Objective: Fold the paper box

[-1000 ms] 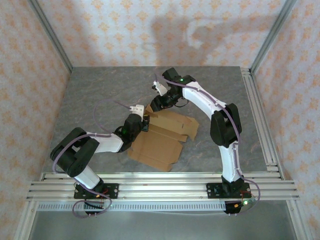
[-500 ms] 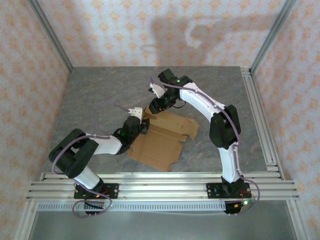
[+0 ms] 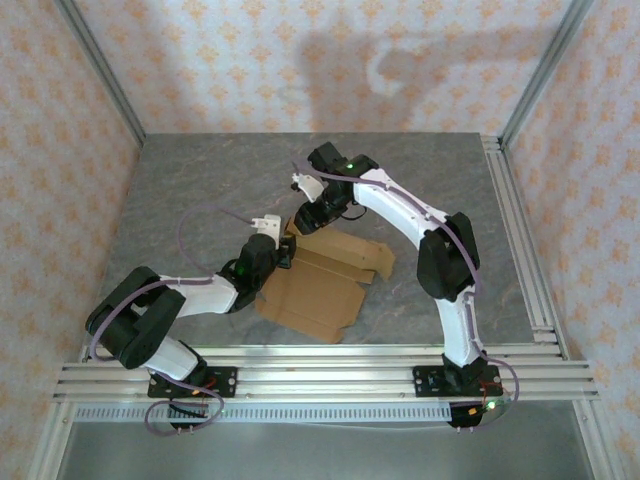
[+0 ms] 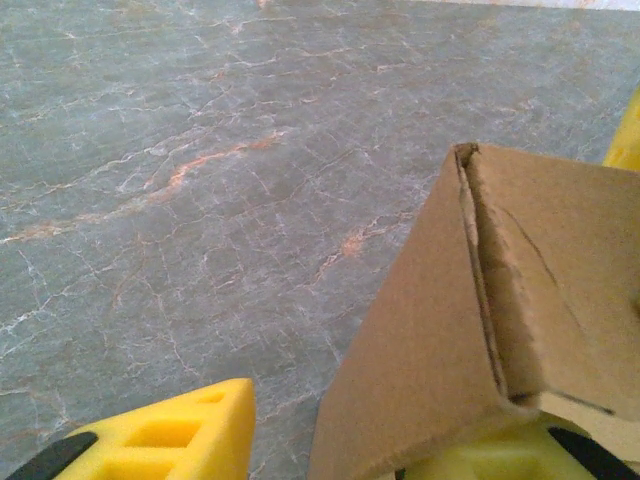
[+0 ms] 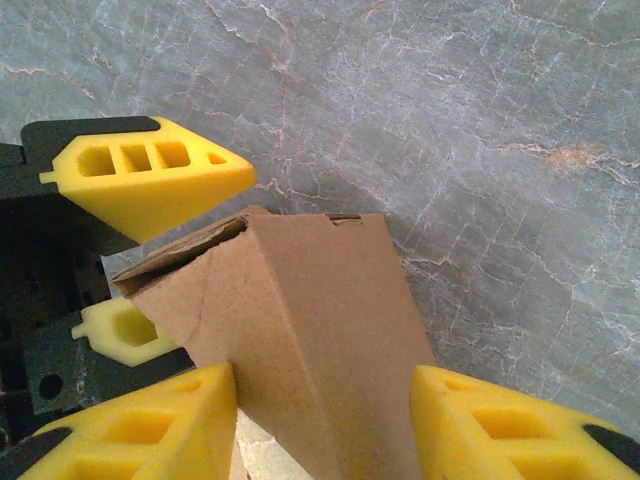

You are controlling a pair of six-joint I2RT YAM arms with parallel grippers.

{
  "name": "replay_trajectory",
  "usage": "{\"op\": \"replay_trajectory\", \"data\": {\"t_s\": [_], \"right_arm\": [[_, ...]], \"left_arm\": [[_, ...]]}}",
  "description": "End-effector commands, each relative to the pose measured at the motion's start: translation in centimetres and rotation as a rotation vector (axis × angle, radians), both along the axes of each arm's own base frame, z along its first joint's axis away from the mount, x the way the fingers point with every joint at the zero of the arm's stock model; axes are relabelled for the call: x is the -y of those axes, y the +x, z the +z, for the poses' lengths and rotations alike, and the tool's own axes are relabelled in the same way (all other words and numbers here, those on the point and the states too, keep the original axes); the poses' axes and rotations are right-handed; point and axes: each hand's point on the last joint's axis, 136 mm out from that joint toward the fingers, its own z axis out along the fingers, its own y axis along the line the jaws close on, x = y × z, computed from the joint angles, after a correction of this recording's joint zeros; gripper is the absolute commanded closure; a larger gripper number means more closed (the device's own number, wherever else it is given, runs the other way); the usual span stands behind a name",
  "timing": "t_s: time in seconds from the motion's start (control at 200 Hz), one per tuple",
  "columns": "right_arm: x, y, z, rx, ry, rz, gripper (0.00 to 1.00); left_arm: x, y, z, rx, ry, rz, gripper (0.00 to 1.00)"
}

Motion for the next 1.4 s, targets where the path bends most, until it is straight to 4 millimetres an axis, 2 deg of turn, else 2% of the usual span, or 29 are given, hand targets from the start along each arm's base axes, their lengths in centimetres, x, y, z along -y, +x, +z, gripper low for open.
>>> {"op": "replay_trajectory", "data": {"t_s": [0.0, 0.275, 0.626, 0.776, 0.851, 0.891, 1.191, 1.331, 1.396], "right_arm": [[2.8, -0.8, -2.2, -0.031, -0.154, -0.012, 0.52], [2.4, -1.1, -2.1, -0.046, -0.131, -0.007, 0.52], [2.3, -1.2, -2.2, -0.058, -0.126, -0.01, 0.52], [2.3, -1.2, -2.0, -0.052, -0.123, -0.01, 0.5], [2.2, -1.1, -1.9, -0.049, -0.118, -0.011, 0.49], [2.1, -1.1, -1.8, -0.049, -0.113, -0.011, 0.49], [1.3, -0.4, 1.1, -0.019, 0.022, -0.047, 0.31], [1.5, 0.8, 3.0, -0.015, 0.117, -0.108, 0.25], [2.1, 2.1, 4.1, 0.012, 0.173, -0.167, 0.25]], "left_arm": [[-0.7, 0.3, -0.2, 0.0, 0.041, 0.021, 0.63], [0.0, 1.2, -1.3, -0.01, 0.058, 0.005, 0.77], [0.9, 1.7, -2.3, -0.031, 0.057, -0.022, 0.8], [1.0, 1.9, -2.7, -0.039, 0.071, -0.025, 0.9], [0.9, 1.9, -2.8, -0.039, 0.073, -0.019, 1.0], [0.9, 1.9, -2.9, -0.042, 0.075, -0.016, 1.0], [0.6, 1.8, -3.1, -0.045, 0.084, -0.013, 1.0], [0.9, 1.7, -2.9, -0.028, 0.066, -0.027, 1.0], [1.2, 1.6, -2.9, -0.025, 0.063, -0.042, 1.0]]}}
